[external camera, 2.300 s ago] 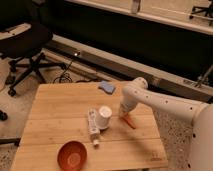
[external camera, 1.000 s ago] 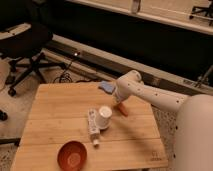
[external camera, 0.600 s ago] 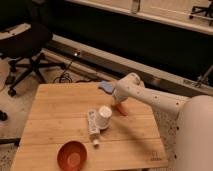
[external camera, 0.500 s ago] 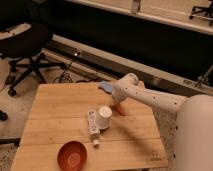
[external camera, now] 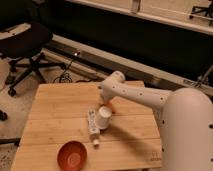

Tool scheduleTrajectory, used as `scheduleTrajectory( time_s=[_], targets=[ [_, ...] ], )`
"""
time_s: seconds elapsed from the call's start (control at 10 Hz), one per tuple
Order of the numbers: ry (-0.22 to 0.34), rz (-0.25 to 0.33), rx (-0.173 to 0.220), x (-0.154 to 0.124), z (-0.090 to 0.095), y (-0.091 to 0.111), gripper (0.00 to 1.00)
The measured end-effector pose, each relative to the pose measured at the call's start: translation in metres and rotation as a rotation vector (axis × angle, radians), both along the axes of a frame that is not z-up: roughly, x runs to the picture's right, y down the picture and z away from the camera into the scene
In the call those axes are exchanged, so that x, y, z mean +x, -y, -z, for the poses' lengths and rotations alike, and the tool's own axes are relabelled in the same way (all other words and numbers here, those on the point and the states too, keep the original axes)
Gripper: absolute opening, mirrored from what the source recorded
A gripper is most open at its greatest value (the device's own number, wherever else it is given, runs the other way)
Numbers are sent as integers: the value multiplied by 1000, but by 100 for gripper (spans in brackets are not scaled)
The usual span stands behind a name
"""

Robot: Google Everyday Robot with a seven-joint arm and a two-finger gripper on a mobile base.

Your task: Drag the pepper across the table

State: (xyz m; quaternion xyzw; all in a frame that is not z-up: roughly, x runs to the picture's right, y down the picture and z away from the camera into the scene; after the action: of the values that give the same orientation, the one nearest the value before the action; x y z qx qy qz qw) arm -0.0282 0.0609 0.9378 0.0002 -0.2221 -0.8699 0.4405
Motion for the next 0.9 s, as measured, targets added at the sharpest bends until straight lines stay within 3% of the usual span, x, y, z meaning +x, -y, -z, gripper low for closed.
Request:
scheduleTrajectory(
  time_s=[0.4,0.9],
  targets=[
    [41,94,-1,-57,-20,6,28],
    [81,148,28,-116,-33,30,28]
  ],
)
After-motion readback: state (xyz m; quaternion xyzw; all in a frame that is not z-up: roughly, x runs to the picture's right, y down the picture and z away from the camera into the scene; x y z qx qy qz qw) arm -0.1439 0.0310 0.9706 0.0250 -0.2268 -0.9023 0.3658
